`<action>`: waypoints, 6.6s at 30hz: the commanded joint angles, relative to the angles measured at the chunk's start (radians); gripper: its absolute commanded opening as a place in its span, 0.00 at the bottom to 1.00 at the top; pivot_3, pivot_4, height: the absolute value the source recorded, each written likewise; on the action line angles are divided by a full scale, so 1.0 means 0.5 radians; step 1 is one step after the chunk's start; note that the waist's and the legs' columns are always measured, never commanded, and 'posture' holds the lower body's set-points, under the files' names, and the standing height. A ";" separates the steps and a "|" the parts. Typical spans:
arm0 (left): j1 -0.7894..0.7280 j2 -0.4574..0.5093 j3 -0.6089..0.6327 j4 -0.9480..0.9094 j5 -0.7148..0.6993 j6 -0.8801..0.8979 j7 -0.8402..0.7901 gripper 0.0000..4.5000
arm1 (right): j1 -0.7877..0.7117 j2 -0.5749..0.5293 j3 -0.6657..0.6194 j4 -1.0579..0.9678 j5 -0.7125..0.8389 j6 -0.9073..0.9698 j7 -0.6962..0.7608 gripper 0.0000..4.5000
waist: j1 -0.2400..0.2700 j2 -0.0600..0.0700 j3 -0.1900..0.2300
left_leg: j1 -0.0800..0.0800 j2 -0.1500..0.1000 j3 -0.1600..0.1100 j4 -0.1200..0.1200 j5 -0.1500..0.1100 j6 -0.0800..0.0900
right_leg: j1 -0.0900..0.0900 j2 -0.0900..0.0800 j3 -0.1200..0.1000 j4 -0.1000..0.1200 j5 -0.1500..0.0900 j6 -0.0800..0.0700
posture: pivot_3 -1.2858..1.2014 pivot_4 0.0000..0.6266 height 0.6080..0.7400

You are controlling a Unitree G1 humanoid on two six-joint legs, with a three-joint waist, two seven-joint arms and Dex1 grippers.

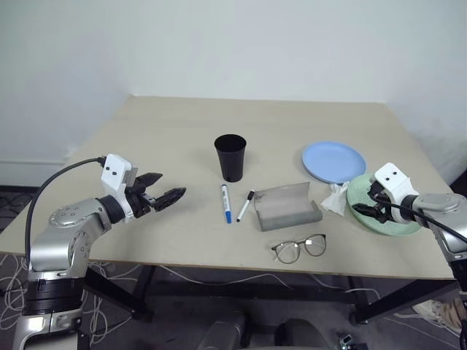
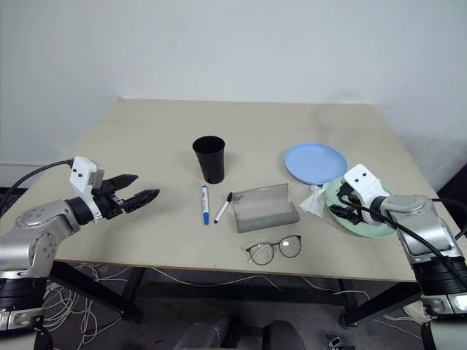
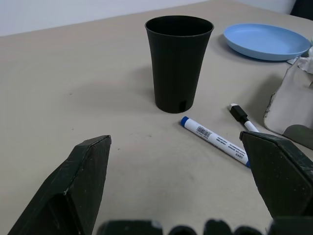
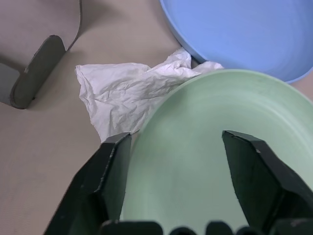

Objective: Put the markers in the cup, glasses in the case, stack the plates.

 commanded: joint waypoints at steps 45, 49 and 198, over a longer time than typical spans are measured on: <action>-0.021 0.030 0.068 -0.074 -0.009 -0.006 0.022 1.00 | -0.277 0.120 0.172 0.200 -0.403 -0.039 -0.254 0.01 | -0.009 0.000 0.000 | 0.004 0.000 -0.001 0.001 0.000 0.000 | -0.002 -0.001 -0.002 0.001 0.001 0.001 | 0.52 0.00 0.90; -0.031 0.029 0.065 -0.063 -0.007 -0.011 0.021 1.00 | -0.381 0.153 0.187 0.291 -0.478 -0.136 -0.341 0.01 | -0.009 0.000 0.000 | 0.004 0.000 -0.001 0.001 0.000 0.000 | -0.001 -0.001 -0.001 0.001 0.001 0.001 | 0.52 0.00 0.90; 0.023 0.030 0.148 -0.142 -0.007 0.022 0.113 1.00 | -1.661 0.988 0.123 2.495 -0.794 -1.745 -1.213 0.05 | -0.020 0.002 -0.001 | 0.007 0.020 -0.012 -0.009 0.024 -0.024 | -0.026 0.042 0.016 0.010 0.029 -0.045 | 0.52 0.00 0.90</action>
